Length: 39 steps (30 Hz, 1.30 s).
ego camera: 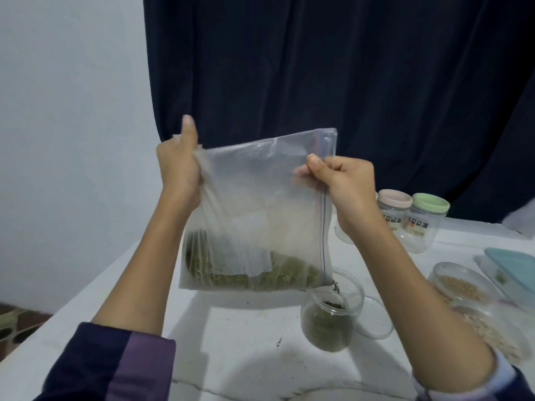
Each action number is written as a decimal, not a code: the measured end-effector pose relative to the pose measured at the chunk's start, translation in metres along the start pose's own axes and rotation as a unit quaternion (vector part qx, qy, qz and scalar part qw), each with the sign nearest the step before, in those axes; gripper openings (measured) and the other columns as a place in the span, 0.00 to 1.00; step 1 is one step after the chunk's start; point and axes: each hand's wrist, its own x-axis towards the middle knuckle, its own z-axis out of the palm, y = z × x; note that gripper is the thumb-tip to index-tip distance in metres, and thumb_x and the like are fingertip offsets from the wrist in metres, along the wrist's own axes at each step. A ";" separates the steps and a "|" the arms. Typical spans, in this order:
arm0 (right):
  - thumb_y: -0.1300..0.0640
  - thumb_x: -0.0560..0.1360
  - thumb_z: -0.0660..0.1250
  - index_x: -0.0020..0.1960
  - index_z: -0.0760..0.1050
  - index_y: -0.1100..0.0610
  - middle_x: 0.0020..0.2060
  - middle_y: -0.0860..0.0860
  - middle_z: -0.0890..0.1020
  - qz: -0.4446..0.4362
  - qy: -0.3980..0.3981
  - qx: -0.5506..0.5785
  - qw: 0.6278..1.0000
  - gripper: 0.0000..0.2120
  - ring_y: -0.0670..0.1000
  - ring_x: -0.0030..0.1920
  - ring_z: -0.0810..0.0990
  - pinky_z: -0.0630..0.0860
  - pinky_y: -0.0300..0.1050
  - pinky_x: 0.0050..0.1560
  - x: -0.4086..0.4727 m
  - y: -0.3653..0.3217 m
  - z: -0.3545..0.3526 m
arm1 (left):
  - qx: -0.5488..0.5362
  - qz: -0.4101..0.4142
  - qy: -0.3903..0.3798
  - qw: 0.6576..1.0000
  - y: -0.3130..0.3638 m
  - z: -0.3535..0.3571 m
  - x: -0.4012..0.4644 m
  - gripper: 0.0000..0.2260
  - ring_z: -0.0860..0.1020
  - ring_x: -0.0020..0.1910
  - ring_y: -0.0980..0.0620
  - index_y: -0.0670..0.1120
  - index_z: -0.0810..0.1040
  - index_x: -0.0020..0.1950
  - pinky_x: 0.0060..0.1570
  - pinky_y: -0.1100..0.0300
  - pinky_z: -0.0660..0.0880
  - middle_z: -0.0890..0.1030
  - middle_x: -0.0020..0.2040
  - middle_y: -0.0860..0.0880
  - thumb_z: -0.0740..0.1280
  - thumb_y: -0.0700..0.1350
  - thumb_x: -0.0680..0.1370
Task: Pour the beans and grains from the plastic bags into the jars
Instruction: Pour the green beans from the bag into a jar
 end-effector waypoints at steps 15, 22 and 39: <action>0.64 0.77 0.66 0.36 0.81 0.62 0.30 0.49 0.84 0.021 0.023 0.024 0.999 0.11 0.49 0.36 0.84 0.81 0.41 0.48 0.001 0.003 0.002 | 0.015 0.007 0.014 1.000 -0.002 0.000 -0.006 0.23 0.59 0.21 0.59 0.48 0.56 0.30 0.24 0.66 0.60 0.60 0.21 0.57 0.61 0.53 0.80; 0.64 0.77 0.67 0.38 0.81 0.64 0.32 0.53 0.85 0.034 0.011 0.051 0.998 0.10 0.50 0.37 0.84 0.81 0.38 0.45 0.003 0.000 -0.004 | 0.015 0.004 0.024 1.000 0.000 -0.002 -0.004 0.22 0.59 0.21 0.59 0.49 0.57 0.30 0.25 0.66 0.60 0.60 0.25 0.55 0.60 0.54 0.80; 0.64 0.77 0.67 0.40 0.81 0.67 0.32 0.53 0.84 0.029 -0.002 0.028 0.999 0.09 0.48 0.35 0.84 0.80 0.38 0.43 0.001 -0.001 -0.002 | 0.005 0.004 0.024 1.000 0.000 -0.002 -0.004 0.22 0.60 0.23 0.58 0.49 0.57 0.30 0.26 0.64 0.60 0.61 0.24 0.55 0.61 0.53 0.80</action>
